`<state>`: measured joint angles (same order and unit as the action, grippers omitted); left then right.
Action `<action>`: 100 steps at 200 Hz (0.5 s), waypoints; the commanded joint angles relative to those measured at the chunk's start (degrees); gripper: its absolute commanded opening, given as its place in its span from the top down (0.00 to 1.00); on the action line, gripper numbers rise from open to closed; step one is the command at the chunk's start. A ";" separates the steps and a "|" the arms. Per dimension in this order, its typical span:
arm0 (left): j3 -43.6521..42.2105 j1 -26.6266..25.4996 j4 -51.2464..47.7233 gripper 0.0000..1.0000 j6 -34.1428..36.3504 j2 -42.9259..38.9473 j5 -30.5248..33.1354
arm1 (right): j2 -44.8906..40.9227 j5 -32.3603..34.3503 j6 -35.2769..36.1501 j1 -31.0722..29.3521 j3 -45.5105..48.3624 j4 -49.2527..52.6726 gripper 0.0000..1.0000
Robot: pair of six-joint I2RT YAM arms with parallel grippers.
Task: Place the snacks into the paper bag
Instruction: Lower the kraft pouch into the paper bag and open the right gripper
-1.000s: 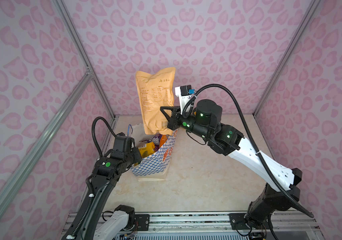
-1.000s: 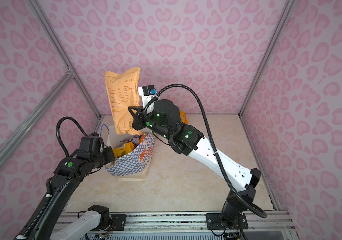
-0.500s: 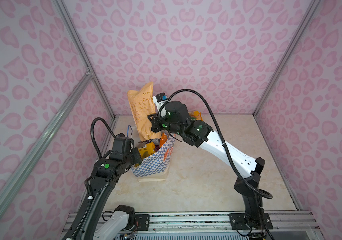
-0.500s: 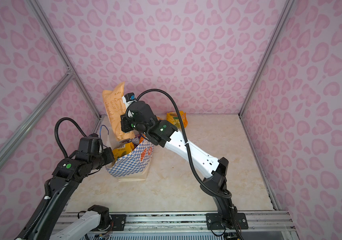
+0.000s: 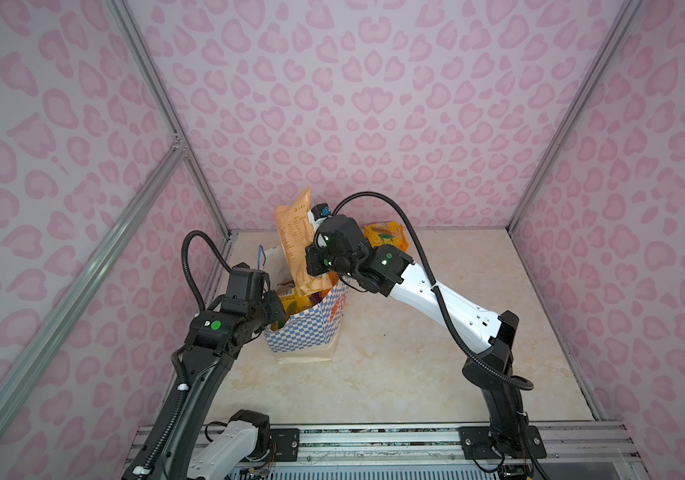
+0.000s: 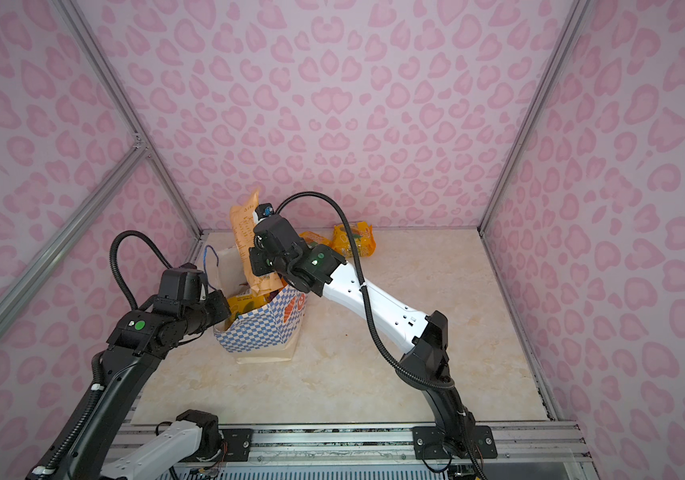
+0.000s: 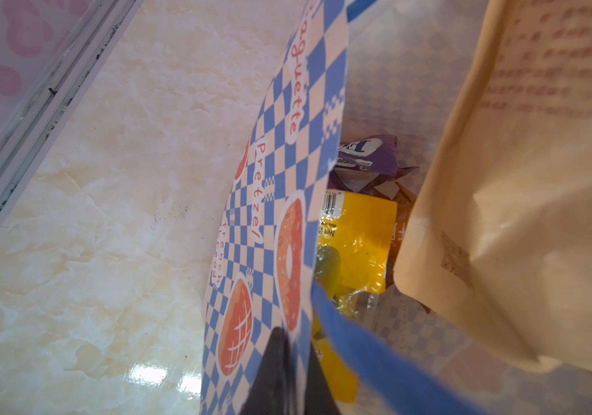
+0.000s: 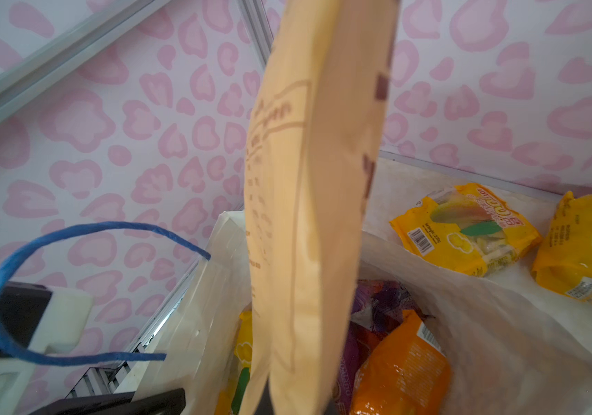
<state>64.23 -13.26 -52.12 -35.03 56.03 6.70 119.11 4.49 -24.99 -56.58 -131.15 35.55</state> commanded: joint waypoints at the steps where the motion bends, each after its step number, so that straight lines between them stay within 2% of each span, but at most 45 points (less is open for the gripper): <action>1: -0.36 0.00 3.07 0.90 -2.41 -0.04 -0.48 | 1.74 0.28 -2.92 -0.11 -0.67 2.60 1.00; 35: -1.88 -0.07 3.77 0.91 -3.45 -0.48 -0.13 | 2.60 -2.66 -8.17 -0.21 -1.06 6.62 1.00; 81: -3.05 -0.09 4.71 0.90 -3.73 -0.58 -0.25 | -2.80 -7.22 -18.10 -1.04 10.08 0.76 1.00; 100: -2.81 -0.06 4.66 0.91 -3.56 -0.31 -0.39 | -2.46 -5.27 -19.95 -2.33 8.26 2.86 1.00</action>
<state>61.32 -13.34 -48.49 -38.35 55.48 6.66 116.53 -0.05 -39.53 -57.65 -122.21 38.35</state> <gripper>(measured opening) 0.096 0.049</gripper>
